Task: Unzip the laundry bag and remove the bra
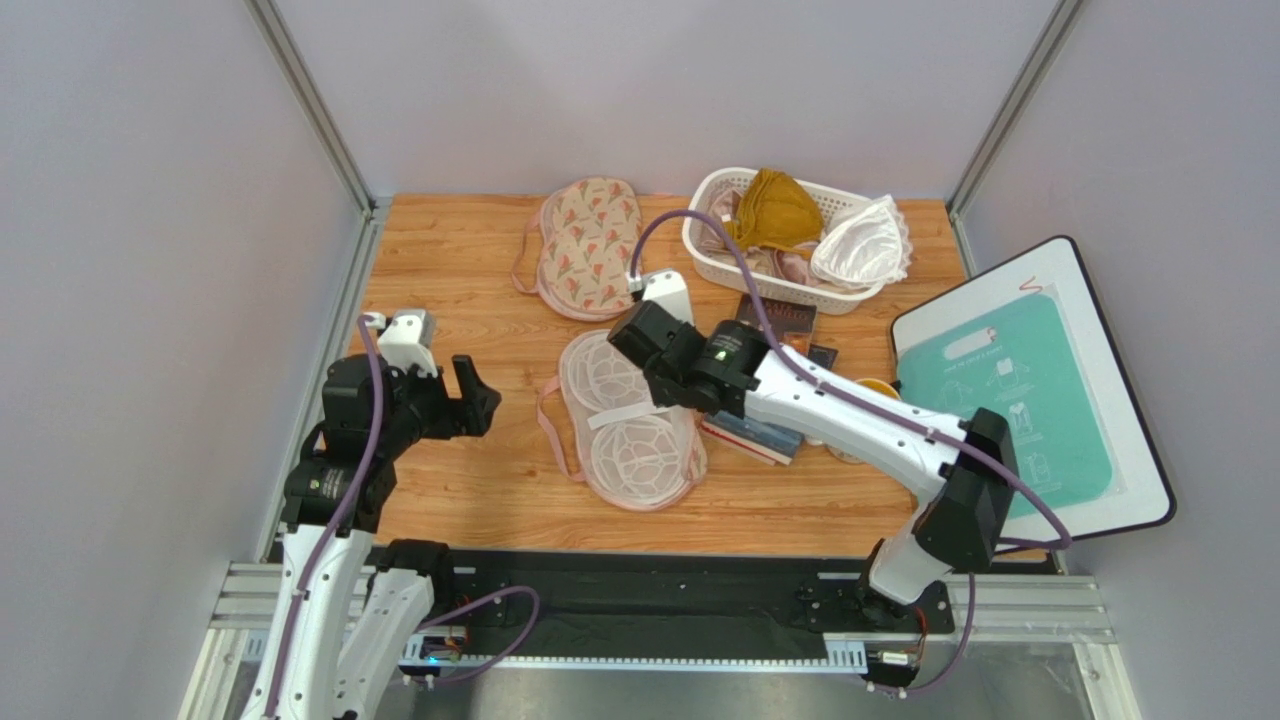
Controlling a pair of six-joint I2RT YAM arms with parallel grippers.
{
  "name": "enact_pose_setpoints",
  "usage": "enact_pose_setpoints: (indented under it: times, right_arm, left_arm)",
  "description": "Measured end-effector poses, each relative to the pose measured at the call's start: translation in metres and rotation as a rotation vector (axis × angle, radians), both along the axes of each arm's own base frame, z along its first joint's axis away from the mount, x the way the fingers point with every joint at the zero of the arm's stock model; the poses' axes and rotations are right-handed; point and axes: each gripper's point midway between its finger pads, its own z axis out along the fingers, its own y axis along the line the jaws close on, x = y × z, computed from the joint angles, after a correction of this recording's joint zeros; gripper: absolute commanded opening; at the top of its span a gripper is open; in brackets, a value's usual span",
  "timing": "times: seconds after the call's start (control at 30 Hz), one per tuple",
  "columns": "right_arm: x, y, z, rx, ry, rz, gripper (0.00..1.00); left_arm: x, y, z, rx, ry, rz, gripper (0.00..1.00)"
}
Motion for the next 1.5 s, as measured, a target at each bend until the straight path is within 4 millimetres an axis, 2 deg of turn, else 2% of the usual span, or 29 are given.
enact_pose_setpoints:
  times: [0.1,0.23,0.53,0.6,0.63,0.67,0.7,0.77,0.87,1.0,1.13,1.23,1.33,1.5]
  right_arm:
    - [-0.009,0.019,-0.027,-0.043,0.045,0.043,0.00]
    - [-0.021,0.036,-0.048,-0.074,0.081,0.080,0.00]
    - [-0.033,0.065,-0.065,-0.034,0.115,0.128,0.00]
    - [-0.035,0.071,-0.068,-0.019,0.127,0.141,0.12]
    - [-0.036,0.075,-0.069,-0.008,0.134,0.146,0.22]
    - [-0.037,0.079,-0.070,0.003,0.142,0.153,0.53]
    - [-0.037,0.082,-0.070,0.015,0.148,0.159,0.68]
    - [-0.040,0.091,-0.069,0.044,0.161,0.188,0.87]
    - [-0.044,0.105,-0.065,0.096,0.175,0.243,0.95]
    - [-0.050,0.115,-0.046,0.177,0.160,0.304,0.97]
    - [-0.053,0.101,-0.013,0.272,0.108,0.321,0.98]
    - [-0.046,0.074,-0.003,0.313,0.074,0.281,0.98]
    - [-0.033,0.033,-0.012,0.325,0.056,0.191,0.99]
    - [-0.022,-0.054,-0.041,0.311,0.035,-0.021,0.99]
  left_arm:
    - [0.000,0.000,0.000,0.000,0.000,0.000,0.89]
    - [0.000,0.000,0.000,0.000,0.000,0.000,0.89]
    - [0.000,0.000,0.000,0.000,0.000,0.000,0.89]
    - [0.000,0.000,0.000,0.000,0.000,0.000,0.89]
    - [0.000,0.000,0.000,0.000,0.000,0.000,0.89]
    - [0.000,0.000,0.000,0.000,0.000,0.000,0.89]
    - [0.000,0.000,0.000,0.000,0.000,0.000,0.89]
    - [0.000,0.000,0.000,0.000,0.000,0.000,0.89]
    - [0.000,0.000,0.000,0.000,0.000,0.000,0.89]
    - [0.000,0.000,0.000,0.000,0.000,0.001,0.89]
    - [0.000,0.000,0.000,0.001,0.000,0.001,0.89]
    - [0.000,0.000,0.000,0.001,0.000,0.001,0.89]
    - [0.000,0.000,0.000,0.001,0.000,0.001,0.89]
    - [0.000,0.001,0.001,0.001,-0.007,0.003,0.89]
